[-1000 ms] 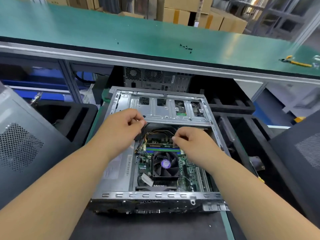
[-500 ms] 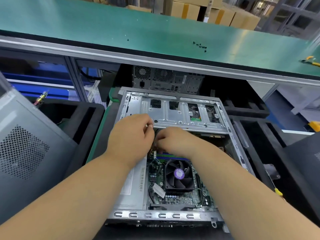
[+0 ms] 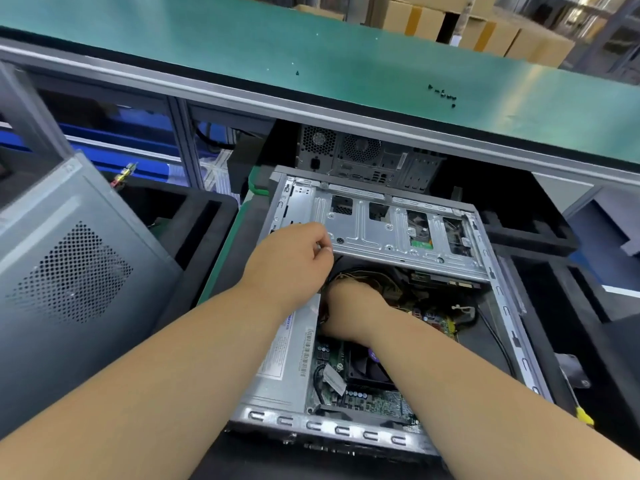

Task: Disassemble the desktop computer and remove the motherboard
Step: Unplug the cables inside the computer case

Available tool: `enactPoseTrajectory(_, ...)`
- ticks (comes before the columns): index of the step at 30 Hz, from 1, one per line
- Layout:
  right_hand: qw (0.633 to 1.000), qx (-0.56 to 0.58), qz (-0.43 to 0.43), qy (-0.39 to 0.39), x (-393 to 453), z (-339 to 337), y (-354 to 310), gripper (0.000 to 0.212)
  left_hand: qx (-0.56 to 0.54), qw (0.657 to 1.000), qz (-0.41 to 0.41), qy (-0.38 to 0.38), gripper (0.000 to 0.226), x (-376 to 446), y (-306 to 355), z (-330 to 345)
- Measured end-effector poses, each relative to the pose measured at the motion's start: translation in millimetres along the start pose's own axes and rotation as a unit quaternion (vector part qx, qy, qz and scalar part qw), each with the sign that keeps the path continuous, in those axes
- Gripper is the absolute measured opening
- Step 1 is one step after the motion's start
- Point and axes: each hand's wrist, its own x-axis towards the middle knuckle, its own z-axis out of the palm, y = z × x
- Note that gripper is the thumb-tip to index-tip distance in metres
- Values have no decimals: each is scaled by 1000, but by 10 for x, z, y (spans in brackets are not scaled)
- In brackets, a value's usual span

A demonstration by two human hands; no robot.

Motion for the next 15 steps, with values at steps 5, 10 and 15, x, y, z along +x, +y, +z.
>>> enactPoseTrajectory(5,999,-32,-19,37,-4,33,-14,22,-3,1000,-10,4,11,8,5,9)
enactPoseTrajectory(10,997,-40,-29,51,-20,19,-14,23,-5,1000,-16,7,11,9,13,5)
enactPoseTrajectory(15,982,187,2,-22,-95,-182,120,17,-34,999,-25,17,11,21,2,10)
